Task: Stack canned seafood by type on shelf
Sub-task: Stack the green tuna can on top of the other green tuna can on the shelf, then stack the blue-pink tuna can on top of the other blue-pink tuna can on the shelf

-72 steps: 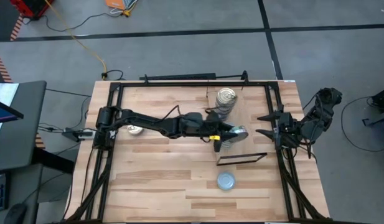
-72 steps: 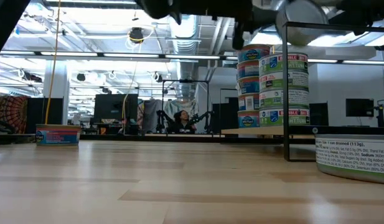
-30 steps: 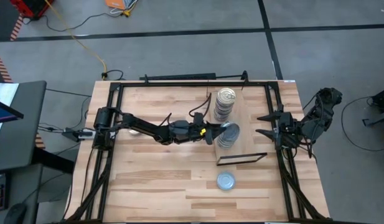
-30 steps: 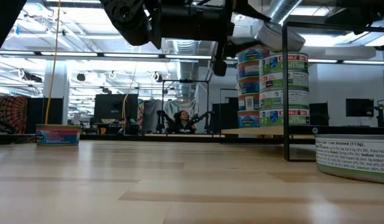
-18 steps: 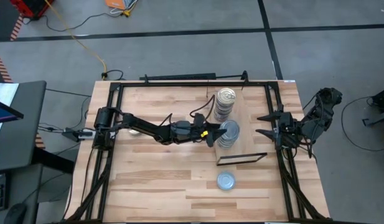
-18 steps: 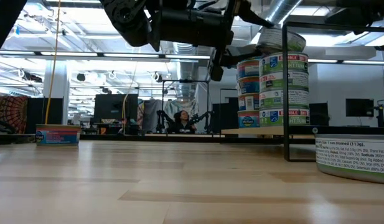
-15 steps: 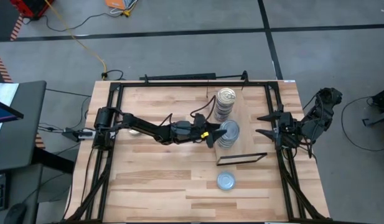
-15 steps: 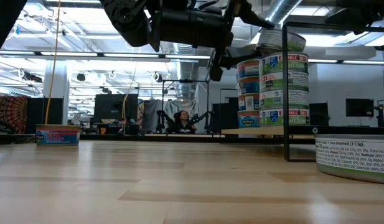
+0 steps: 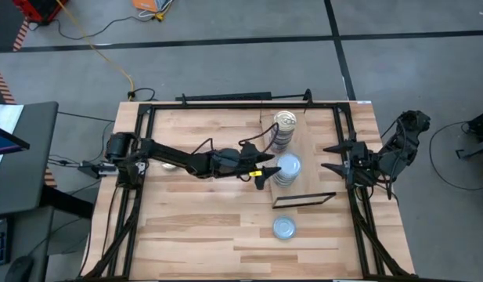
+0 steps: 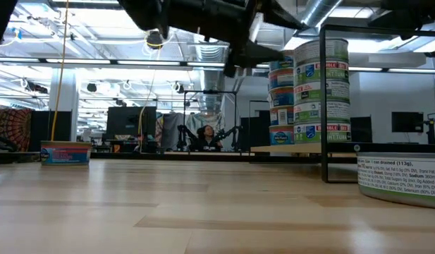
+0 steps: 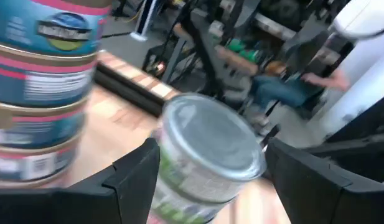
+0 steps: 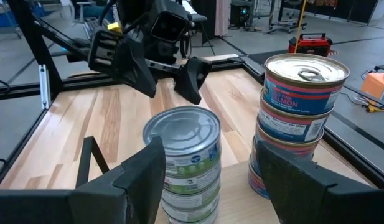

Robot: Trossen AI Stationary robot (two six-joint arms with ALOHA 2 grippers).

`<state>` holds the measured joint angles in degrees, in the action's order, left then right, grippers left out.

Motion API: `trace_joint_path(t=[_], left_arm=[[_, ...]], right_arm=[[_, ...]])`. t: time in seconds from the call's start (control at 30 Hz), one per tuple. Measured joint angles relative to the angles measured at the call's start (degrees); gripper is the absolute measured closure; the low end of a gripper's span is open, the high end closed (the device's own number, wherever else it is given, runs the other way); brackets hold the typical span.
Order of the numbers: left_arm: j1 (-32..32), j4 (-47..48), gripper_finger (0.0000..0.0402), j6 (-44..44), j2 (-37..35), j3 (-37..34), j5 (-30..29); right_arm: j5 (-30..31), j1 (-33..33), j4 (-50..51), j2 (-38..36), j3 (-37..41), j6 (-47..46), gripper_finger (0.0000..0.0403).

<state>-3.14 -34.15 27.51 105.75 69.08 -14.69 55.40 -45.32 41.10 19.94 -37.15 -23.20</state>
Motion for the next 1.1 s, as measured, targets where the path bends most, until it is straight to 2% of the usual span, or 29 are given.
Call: trace_joint_path(t=[0.1, 0.23, 0.3, 0.37, 0.47, 0.57, 0.67, 0.83, 1.0, 1.1], left_arm=[[0.0, 7.61, 0.0121, -1.82, -2.5, 0.0, -2.2], [-0.83, 23.39, 0.012, -6.5, -8.95, 0.0, -3.98], [-2.46, 34.86, 0.012, -8.11, -12.57, 0.05, -8.26], [-4.66, 48.64, 0.012, -7.71, -15.7, 0.09, -15.07], [-8.31, 69.63, 0.012, -0.43, -18.17, 0.07, -23.14], [-11.6, 87.91, 0.012, 10.09, -17.5, 0.04, -24.09], [-14.5, 100.24, 0.012, 14.59, -14.3, 0.03, -22.69], [-17.36, 110.09, 0.012, 11.67, -7.04, 0.0, -21.91], [-17.32, 114.33, 0.0122, 8.23, 0.27, -0.74, -21.71], [-16.28, 113.9, 0.0136, 6.89, 1.03, -3.82, -21.67]], right_arm=[[0.02, 0.0, -0.13, 0.02, 0.0, 0.11, 0.0126], [0.0, 0.0, -0.45, 0.02, 0.0, 0.22, 0.0126], [0.0, 0.0, -0.44, 0.01, 0.0, 0.82, 0.0126], [0.0, 0.0, -0.43, 0.02, 0.0, 1.24, 0.0126], [0.02, 0.02, -0.42, 0.02, 0.0, 1.4, 0.0126], [0.02, 0.02, -0.6, 0.02, 0.0, 1.4, 0.0126], [0.02, 0.02, -1.54, 0.02, 0.0, 1.4, 0.0126], [0.02, 0.02, -2.64, 0.02, 0.0, 1.38, 0.0126], [0.02, 0.0, -2.56, 0.31, -0.02, 1.38, 0.0126], [-0.13, 0.0, -2.56, 1.22, -0.02, 1.91, 0.0126]])
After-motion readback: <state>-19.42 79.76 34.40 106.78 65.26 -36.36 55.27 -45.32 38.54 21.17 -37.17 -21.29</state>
